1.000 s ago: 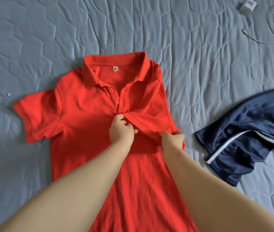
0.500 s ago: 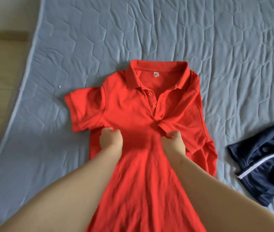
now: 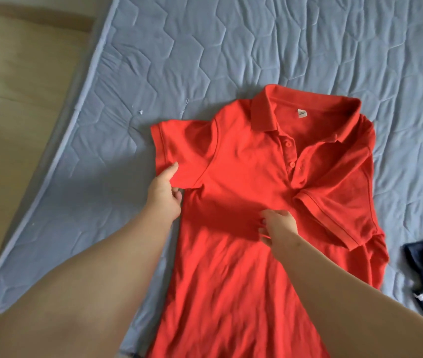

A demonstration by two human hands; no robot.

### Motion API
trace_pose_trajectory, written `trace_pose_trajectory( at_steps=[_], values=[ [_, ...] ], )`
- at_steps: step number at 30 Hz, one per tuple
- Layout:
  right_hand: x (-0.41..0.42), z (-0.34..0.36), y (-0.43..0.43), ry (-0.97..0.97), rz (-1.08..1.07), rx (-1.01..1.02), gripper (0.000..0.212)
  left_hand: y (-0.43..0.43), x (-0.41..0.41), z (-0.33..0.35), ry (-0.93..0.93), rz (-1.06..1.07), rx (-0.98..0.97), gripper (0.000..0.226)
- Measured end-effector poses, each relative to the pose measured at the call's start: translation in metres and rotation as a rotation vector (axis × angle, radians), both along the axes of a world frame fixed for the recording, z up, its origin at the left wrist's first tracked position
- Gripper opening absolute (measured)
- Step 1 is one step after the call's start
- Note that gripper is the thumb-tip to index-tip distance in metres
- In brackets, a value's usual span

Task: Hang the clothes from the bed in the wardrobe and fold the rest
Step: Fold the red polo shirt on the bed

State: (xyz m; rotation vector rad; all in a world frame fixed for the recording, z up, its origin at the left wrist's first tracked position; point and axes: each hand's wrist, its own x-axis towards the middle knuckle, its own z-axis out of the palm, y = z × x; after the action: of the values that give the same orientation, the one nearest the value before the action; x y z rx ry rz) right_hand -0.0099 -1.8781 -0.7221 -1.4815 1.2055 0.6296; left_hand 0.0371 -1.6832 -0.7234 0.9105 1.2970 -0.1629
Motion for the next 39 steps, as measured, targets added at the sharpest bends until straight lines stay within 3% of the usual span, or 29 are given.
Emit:
trace_pose_trajectory(
  at_steps=[2, 4, 7, 9, 11, 13, 14, 16, 19, 22, 26, 30, 34, 36, 39],
  values=[
    [-0.001, 0.004, 0.001, 0.011, -0.017, -0.007, 0.025, -0.003, 0.006, 0.008, -0.124, -0.024, 0.156, 0.017],
    [0.000, 0.009, 0.004, 0.030, -0.022, 0.001, 0.022, -0.013, 0.009, 0.020, -0.297, -0.264, 0.425, 0.018],
    [0.003, 0.016, 0.006, 0.048, -0.101, 0.052, 0.018, -0.036, 0.004, 0.032, -0.654, -1.068, 0.902, 0.016],
    [0.006, 0.018, 0.008, 0.046, -0.180, 0.096, 0.010, -0.045, 0.002, 0.029, -0.857, -1.618, 1.105, 0.013],
    [0.008, 0.020, 0.006, 0.031, -0.236, 0.131, 0.009, -0.051, 0.002, 0.020, -0.729, -2.071, 1.255, 0.024],
    [0.008, 0.021, 0.003, 0.007, -0.248, 0.149, 0.020, -0.052, 0.001, 0.014, -0.487, -2.286, 1.236, 0.041],
    [0.008, 0.021, 0.001, -0.005, -0.249, 0.156, 0.025, -0.053, -0.001, 0.012, -0.422, -2.309, 1.176, 0.047],
    [0.007, 0.019, -0.002, -0.020, -0.239, 0.172, 0.028, -0.052, -0.007, 0.013, -0.427, -2.145, 1.050, 0.047],
    [0.009, 0.018, -0.005, -0.016, -0.189, 0.193, 0.028, -0.050, -0.008, 0.010, -0.552, -1.582, 1.137, 0.031],
    [0.014, 0.015, -0.003, -0.012, -0.187, 0.218, 0.028, -0.053, 0.005, 0.005, -0.233, -1.313, 0.947, 0.053],
    [0.023, 0.010, 0.001, -0.036, -0.234, 0.235, 0.017, -0.060, 0.030, -0.009, 0.007, -1.345, 0.815, 0.065],
    [0.032, 0.004, 0.002, -0.061, -0.223, 0.194, 0.027, -0.063, 0.046, -0.019, 0.030, -1.272, 0.827, 0.032],
    [0.030, 0.003, 0.001, -0.081, -0.135, 0.150, 0.024, -0.058, 0.046, -0.022, 0.185, -1.071, 0.880, 0.030],
    [0.031, 0.003, -0.001, -0.073, -0.098, 0.143, 0.020, -0.061, 0.050, -0.015, 0.058, -1.042, 0.999, 0.038],
    [0.034, 0.001, -0.005, -0.034, -0.059, 0.156, 0.020, -0.064, 0.068, -0.003, -0.353, -1.416, 1.210, 0.072]
  ],
)
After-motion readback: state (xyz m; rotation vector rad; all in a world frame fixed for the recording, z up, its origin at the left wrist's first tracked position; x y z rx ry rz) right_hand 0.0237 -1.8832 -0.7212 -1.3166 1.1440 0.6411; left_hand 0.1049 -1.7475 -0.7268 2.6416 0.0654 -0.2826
